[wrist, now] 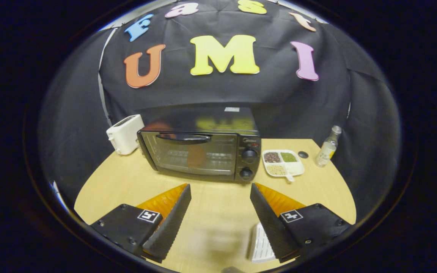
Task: Open the toaster oven, put the food inside, and close the toaster oven door.
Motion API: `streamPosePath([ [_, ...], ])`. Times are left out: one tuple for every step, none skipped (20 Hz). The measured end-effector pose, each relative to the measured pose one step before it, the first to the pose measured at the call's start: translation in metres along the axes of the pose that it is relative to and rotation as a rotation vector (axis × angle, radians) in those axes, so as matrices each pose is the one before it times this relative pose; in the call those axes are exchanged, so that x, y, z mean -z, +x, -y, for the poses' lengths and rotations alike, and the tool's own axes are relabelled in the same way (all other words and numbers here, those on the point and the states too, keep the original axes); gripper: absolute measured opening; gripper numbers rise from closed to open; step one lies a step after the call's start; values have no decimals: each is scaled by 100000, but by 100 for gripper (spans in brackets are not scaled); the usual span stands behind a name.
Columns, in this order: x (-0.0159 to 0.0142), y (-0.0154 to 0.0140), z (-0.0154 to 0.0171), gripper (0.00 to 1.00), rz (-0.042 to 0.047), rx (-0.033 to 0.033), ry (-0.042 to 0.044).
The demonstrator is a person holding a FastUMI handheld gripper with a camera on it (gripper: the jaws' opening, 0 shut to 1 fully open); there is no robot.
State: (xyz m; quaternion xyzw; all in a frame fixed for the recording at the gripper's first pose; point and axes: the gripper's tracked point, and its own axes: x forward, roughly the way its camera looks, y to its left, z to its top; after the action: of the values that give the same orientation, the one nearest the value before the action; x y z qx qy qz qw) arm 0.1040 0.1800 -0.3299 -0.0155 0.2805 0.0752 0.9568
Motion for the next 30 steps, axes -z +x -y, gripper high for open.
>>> streamPosePath([
  [107, -1166, 1016, 100, 418, 1715, 596],
  [-131, -1299, 1231, 100, 884, 1809, 243],
  [-501, -1327, 1536, 100, 1464, 2602, -227],
  [-719, -1345, 1673, 100, 1769, 2693, -11],
  [-780, -1348, 1535, 100, 1877, 2090, 896],
  [-1178, -1395, 1534, 100, 2378, 1643, 1347],
  [-1414, -1355, 1624, 100, 3017, 1789, 910],
  [-1816, -1318, 1867, 100, 3812, 2355, -115],
  [-1726, -1194, 1924, 100, 3990, 2289, -576],
  [-1838, -1248, 1770, 100, 4072, 1870, -18],
  [-1611, -1190, 1346, 100, 4253, 1393, 105],
  [-1591, -950, 1432, 100, 3644, 1273, -401],
  [-1179, -903, 1471, 100, 3352, 858, -366],
  [-1189, -749, 1073, 100, 2541, -227, 460],
  [-977, -711, 732, 100, 2465, -1042, 896],
  [-931, -607, 851, 100, 1798, -947, 652],
  [-461, -434, 1035, 100, 1360, -989, 865],
  [-545, -434, 854, 100, 1292, -1178, 607],
  [-757, -1071, 785, 100, 1748, -401, 127],
  [-733, -534, 806, 100, 2045, -680, -616],
  [-626, -329, 676, 100, 1838, -726, -719],
  [-636, -317, 780, 100, 2067, -438, -511],
  [-395, -127, 443, 99, 2199, -686, -59],
  [-252, -306, 343, 99, 1287, -1191, -316],
  [340, 180, 6, 99, 661, -1265, -110],
  [212, 62, 34, 99, 437, -1057, 292],
  [465, 16, 144, 99, -280, -1165, 517],
  [497, 66, 98, 99, -1106, -979, 656],
  [378, -60, 307, 99, -908, -446, 876],
  [201, 93, 266, 100, -769, -151, 622],
])
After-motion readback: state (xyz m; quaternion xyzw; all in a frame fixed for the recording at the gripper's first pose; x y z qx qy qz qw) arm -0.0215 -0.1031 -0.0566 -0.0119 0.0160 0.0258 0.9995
